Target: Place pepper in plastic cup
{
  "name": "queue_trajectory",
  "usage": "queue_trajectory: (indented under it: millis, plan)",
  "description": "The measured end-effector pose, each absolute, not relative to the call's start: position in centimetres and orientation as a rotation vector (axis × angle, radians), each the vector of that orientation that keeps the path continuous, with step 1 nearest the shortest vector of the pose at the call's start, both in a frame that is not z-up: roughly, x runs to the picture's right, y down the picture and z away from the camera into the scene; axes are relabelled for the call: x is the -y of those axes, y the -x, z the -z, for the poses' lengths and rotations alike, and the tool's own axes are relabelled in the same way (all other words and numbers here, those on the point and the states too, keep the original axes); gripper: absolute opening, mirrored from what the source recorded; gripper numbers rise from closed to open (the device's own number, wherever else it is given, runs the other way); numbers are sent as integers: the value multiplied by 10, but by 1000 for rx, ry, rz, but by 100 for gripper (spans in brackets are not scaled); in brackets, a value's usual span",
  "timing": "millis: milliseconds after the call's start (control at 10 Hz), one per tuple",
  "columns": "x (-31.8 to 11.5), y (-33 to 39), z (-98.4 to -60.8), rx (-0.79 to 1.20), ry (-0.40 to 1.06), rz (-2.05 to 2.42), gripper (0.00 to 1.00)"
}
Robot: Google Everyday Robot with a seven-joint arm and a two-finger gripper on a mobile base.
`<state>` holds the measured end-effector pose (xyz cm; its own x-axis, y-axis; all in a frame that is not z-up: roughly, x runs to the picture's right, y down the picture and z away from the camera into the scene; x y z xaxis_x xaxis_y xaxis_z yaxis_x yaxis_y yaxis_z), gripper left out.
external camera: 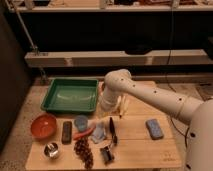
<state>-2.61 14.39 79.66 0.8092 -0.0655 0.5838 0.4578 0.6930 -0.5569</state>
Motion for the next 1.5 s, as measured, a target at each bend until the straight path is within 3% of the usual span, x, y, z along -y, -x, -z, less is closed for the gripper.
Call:
queue_trajectory:
  millis: [200,1000,1100,1500]
  plan:
    - [-160,35,-809,603,798,317,80]
    - [-187,58,-804,580,865,407,79]
    - [-188,58,-805,579,866,407,77]
    - [-190,58,-808,574,862,391,37]
